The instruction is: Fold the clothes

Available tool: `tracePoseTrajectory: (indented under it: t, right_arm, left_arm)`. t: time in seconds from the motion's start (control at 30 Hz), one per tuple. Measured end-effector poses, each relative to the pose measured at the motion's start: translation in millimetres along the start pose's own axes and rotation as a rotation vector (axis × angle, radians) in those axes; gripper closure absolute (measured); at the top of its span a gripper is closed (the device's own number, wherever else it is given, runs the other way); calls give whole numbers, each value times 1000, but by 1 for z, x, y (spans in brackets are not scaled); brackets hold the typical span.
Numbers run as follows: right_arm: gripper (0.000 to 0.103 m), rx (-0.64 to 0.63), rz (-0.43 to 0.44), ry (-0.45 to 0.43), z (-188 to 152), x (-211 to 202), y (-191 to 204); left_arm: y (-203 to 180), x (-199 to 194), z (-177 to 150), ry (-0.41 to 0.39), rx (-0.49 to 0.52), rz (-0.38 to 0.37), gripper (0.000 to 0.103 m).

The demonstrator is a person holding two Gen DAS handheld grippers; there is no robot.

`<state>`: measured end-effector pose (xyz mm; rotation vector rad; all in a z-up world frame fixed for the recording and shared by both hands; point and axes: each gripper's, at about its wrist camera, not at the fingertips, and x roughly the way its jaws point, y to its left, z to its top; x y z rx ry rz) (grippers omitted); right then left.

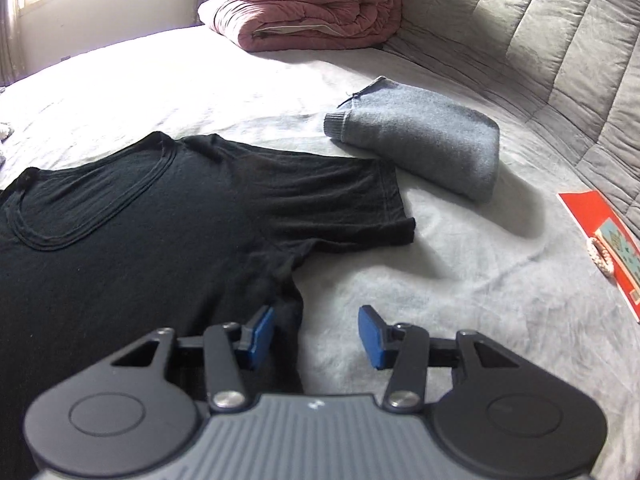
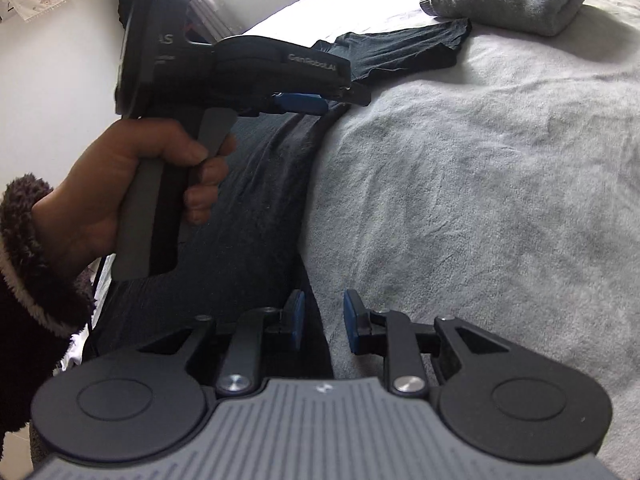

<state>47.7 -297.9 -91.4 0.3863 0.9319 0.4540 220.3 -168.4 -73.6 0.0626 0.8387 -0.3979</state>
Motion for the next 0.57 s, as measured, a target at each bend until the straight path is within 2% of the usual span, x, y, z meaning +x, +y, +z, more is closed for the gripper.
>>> tracePoseTrajectory:
  t: [0.2,0.23,0.27,0.3,0.33,0.57]
  right_arm:
    - [77,-72,-1,16,-6,4,16]
    - [78,-86,-15,16,-7,6,19]
    - [84,-99,-30,17,-7,7,21]
    - [90,-111,-45,17,-8,8,23]
    - [98,-113,-52,20,-9,7,23]
    - [100,-85,-87,-31,-14,-15,23]
  left_arm:
    - [3,11,1,-15,-18,66,69]
    - [4,12,1,-18,-19,76,74]
    - [4,13,1,-22,-18,88,78]
    - [4,14,0,-30,-15,97,92]
    - [5,15,1,-36,-13,100,100]
    - [18,1,4,-119,-123,-20,100]
